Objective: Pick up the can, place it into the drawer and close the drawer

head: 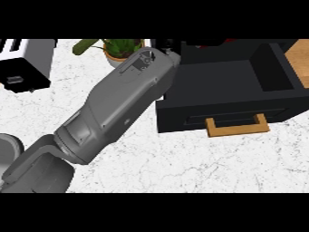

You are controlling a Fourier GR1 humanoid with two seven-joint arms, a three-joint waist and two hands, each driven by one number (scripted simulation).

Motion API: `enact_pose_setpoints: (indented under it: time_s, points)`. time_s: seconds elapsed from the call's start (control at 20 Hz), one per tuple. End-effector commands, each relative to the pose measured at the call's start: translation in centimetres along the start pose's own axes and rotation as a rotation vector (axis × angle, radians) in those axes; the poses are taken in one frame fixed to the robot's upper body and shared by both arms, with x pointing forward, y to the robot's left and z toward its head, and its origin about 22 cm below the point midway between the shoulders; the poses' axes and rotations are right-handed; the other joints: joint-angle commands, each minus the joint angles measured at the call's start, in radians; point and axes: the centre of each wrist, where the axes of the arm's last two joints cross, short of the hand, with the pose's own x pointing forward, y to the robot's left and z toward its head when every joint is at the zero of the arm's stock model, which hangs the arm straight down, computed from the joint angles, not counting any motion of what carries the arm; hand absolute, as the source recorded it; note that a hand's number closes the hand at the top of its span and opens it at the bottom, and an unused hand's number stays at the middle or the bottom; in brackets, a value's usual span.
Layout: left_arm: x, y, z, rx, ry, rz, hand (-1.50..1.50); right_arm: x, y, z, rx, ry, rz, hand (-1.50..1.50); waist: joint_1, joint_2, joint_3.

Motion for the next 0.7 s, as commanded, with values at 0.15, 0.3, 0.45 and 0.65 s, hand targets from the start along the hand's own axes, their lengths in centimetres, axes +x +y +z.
enact_pose_setpoints:
  time_s: [0.15, 0.3, 0.45, 0.65]
  points:
    - [0.4, -0.3, -0.4, 0.044, 0.003, -0.028, -1.5, 0.0, 0.5, -0.8, 0.012, 0.009, 0.003, -1.5, 0.002, 0.003, 0.0]
    - [0.3, -0.4, -0.3, 0.046, 0.011, -0.025, -1.5, -0.6, 0.5, -0.2, 0.0, -0.003, 0.003, -1.5, 0.015, -0.002, 0.0]
    - [-1.6, -0.5, 0.8, 0.093, 0.022, -0.033, -1.5, 0.1, 0.2, -0.8, 0.016, -0.004, 0.029, -1.5, -0.012, 0.001, 0.0]
    - [-1.2, 0.0, 0.0, 0.098, 0.011, -0.01, -1.5, 0.5, 1.4, -1.1, 0.0, -0.011, 0.011, -1.5, -0.004, 0.004, 0.0]
